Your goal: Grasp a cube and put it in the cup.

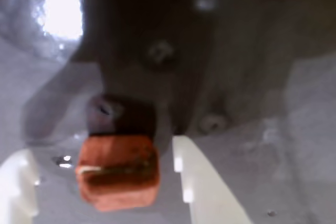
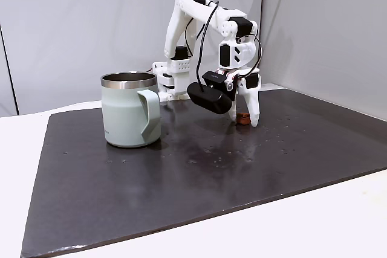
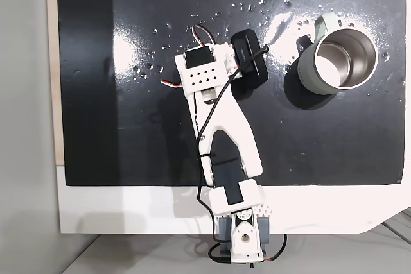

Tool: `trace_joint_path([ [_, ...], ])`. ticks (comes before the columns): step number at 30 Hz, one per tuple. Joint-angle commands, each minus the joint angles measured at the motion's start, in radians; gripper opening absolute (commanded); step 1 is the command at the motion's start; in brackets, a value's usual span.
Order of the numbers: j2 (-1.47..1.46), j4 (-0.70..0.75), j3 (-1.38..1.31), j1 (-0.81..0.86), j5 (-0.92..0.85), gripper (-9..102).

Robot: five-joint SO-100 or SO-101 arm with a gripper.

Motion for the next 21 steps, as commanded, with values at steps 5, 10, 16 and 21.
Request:
trace_joint_path([
  [5, 0.009, -0.052, 0.067, -0.015, 0.005, 25],
  [10, 0.009, -0.083, 0.110, -0.008, 0.005, 16],
  [16, -0.002, -0.100, 0.133, -0.002, 0.002, 6],
  [21, -0.008, -0.100, 0.140, 0.002, 0.015, 5],
])
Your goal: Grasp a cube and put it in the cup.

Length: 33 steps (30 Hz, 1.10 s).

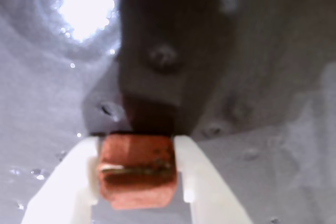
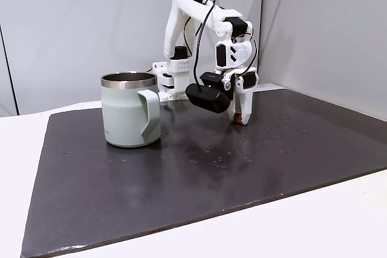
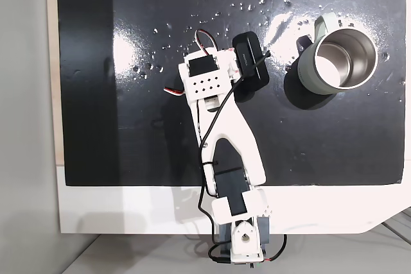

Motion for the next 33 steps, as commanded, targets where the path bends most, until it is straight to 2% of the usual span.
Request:
trace_joint_path([
  [1, -0.002, -0.002, 0.023, 0.006, 0.015, 5],
  [14, 0.419, 0.216, -0.029, 0.015, 0.064, 5],
  [24, 0.692, 0.414, -0.170, 0.103, 0.080, 5],
  [33, 0.729, 0.531, -0.298, 0.195, 0.049, 4],
])
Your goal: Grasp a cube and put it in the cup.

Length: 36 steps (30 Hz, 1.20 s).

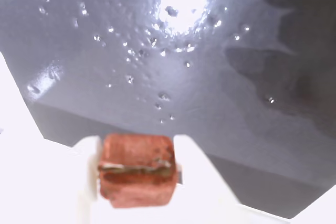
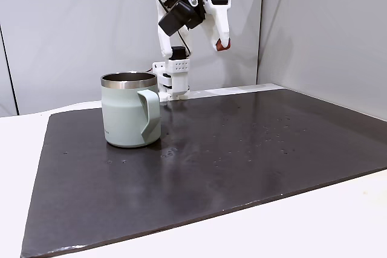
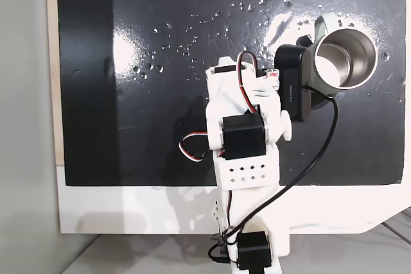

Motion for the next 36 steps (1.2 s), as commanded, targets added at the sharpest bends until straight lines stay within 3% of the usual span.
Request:
trace_joint_path([
  [1, 0.026, 0.034, -0.115, 0.075, -0.026, 4],
  [17, -0.350, 0.049, -0.600, 0.410, -0.118, 4],
  [24, -0.476, -0.055, -0.650, 0.541, -0.190, 4],
  [36, -0.566, -0.031, -0.701, 0.655, -0.296, 3],
])
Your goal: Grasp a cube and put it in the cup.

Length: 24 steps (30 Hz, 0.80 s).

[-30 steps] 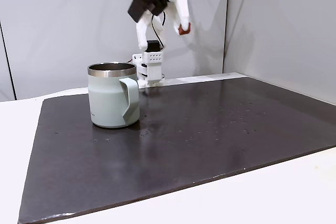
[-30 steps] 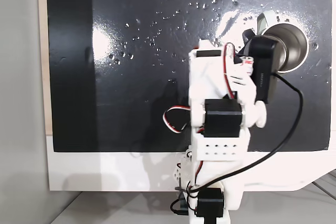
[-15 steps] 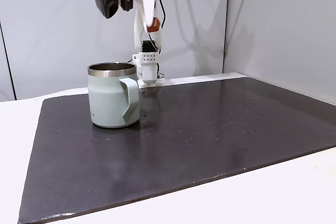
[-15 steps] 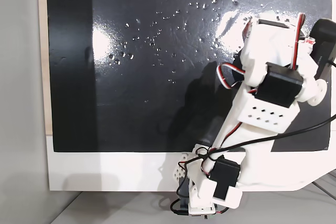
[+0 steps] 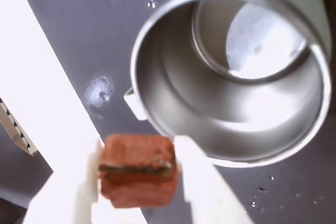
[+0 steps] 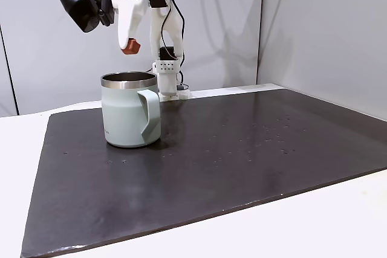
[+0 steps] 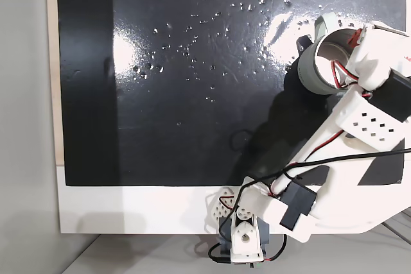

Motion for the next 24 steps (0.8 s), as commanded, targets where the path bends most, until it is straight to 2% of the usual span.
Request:
trace_joint_path([
  [1, -0.003, 0.017, -0.066, -0.002, -0.038, 3],
  [20, -0.043, 0.118, -0.034, 0.048, -0.189, 2],
  [22, -0.043, 0.124, -0.034, 0.049, -0.195, 4],
  [24, -0.040, 0.127, -0.034, 0.055, -0.195, 11],
])
